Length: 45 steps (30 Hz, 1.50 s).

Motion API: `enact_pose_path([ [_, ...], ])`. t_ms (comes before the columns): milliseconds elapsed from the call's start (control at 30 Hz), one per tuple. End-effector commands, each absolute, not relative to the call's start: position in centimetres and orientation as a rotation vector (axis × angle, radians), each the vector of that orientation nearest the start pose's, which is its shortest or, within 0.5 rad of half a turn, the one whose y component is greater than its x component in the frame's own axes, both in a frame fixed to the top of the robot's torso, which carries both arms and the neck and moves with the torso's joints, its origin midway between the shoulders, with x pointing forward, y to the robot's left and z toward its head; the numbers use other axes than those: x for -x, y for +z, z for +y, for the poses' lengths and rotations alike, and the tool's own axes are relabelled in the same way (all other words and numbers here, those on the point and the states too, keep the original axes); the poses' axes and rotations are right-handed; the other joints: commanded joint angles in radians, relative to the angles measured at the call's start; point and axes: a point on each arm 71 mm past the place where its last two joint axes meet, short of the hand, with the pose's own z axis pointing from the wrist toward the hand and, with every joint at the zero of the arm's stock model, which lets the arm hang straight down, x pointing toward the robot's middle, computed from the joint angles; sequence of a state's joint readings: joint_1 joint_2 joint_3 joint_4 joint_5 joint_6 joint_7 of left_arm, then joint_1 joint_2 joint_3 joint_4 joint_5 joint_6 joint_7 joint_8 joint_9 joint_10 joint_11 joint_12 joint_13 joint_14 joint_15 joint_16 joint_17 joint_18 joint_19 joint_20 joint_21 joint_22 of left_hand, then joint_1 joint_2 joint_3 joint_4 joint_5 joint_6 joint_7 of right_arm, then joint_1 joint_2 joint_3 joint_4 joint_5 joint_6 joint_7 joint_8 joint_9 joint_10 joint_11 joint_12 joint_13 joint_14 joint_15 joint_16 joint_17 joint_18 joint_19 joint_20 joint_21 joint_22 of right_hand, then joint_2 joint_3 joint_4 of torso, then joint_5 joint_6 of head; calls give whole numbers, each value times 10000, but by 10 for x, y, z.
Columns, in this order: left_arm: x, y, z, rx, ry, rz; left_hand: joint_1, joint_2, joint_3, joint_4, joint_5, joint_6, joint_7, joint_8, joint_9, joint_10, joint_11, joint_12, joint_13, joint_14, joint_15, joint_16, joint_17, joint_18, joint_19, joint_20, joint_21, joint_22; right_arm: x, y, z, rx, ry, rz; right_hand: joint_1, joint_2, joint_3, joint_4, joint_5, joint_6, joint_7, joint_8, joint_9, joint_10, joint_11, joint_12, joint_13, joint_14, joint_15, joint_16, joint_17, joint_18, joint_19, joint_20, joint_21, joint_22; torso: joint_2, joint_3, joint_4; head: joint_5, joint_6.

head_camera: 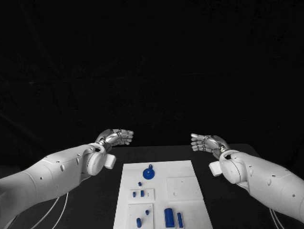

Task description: Assemble the parts on the task board

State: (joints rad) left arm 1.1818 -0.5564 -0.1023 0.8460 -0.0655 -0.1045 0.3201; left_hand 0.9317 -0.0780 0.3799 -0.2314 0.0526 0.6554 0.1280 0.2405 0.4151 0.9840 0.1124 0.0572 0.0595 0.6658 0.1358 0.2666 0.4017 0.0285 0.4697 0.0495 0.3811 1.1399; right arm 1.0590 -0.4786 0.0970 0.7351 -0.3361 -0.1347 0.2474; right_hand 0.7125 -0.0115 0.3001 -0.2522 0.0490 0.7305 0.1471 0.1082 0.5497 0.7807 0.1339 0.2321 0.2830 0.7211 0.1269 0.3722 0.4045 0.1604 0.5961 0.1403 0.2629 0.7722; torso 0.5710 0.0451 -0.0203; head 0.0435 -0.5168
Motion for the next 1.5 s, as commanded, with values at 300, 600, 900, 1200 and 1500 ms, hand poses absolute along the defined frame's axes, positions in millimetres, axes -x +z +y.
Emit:
enact_pose_path([
  [300,-560,-244,249,11419,-12657,14385,-9317,780,-3799,2314,-526,-6554,-1280,-2405,-4151,-9840,-1124,-572,-595,-6658,-1358,-2666,-4017,-285,-4697,-495,-3811,-11399,-567,-263,-245,-10797,11672,14713,-7125,115,-3001,2522,-490,-7305,-1471,-1082,-5497,-7807,-1339,-2321,-2830,-7211,-1269,-3722,-4045,-1604,-5961,-1403,-2629,-7722,-194,-336,150,-324,-623],
  [600,-518,-241,219,11798,-12581,13254,-9317,780,-3799,2314,-526,-6554,-1280,-2405,-4151,-9840,-1124,-572,-595,-6658,-1358,-2666,-4017,-285,-4697,-495,-3811,-11399,-534,-247,-221,-11186,12227,13397,-7125,115,-3001,2522,-490,-7305,-1471,-1082,-5497,-7807,-1339,-2321,-2830,-7211,-1269,-3722,-4045,-1604,-5961,-1403,-2629,-7722,-268,-451,203,-435,-832],
  [900,-475,-229,198,12039,-12369,12397,-9317,780,-3799,2314,-526,-6554,-1280,-2405,-4151,-9840,-1124,-572,-595,-6658,-1358,-2666,-4017,-285,-4697,-495,-3811,-11399,-488,-232,-201,-11771,12367,12472,-7125,115,-3001,2522,-490,-7305,-1471,-1082,-5497,-7807,-1339,-2321,-2830,-7211,-1269,-3722,-4045,-1604,-5961,-1403,-2629,-7722,-268,-451,203,-435,-832],
  [1200,-462,-224,192,12089,-12289,12178,-9317,780,-3799,2314,-526,-6554,-1280,-2405,-4151,-9840,-1124,-572,-595,-6658,-1358,-2666,-4017,-285,-4697,-495,-3811,-11399,-463,-225,-193,-12073,12295,12191,-7125,115,-3001,2522,-490,-7305,-1471,-1082,-5497,-7807,-1339,-2321,-2830,-7211,-1269,-3722,-4045,-1604,-5961,-1403,-2629,-7722,-268,-451,203,-435,-832],
  [1500,-462,-224,192,12089,-12289,12178,-9317,780,-3799,2314,-526,-6554,-1280,-2405,-4151,-9840,-1124,-572,-595,-6658,-1358,-2666,-4017,-285,-4697,-495,-3811,-11399,-462,-224,-192,-12089,12289,12178,-7125,115,-3001,2522,-490,-7305,-1471,-1082,-5497,-7807,-1339,-2321,-2830,-7211,-1269,-3722,-4045,-1604,-5961,-1403,-2629,-7722,-268,-451,203,-435,-832],
])
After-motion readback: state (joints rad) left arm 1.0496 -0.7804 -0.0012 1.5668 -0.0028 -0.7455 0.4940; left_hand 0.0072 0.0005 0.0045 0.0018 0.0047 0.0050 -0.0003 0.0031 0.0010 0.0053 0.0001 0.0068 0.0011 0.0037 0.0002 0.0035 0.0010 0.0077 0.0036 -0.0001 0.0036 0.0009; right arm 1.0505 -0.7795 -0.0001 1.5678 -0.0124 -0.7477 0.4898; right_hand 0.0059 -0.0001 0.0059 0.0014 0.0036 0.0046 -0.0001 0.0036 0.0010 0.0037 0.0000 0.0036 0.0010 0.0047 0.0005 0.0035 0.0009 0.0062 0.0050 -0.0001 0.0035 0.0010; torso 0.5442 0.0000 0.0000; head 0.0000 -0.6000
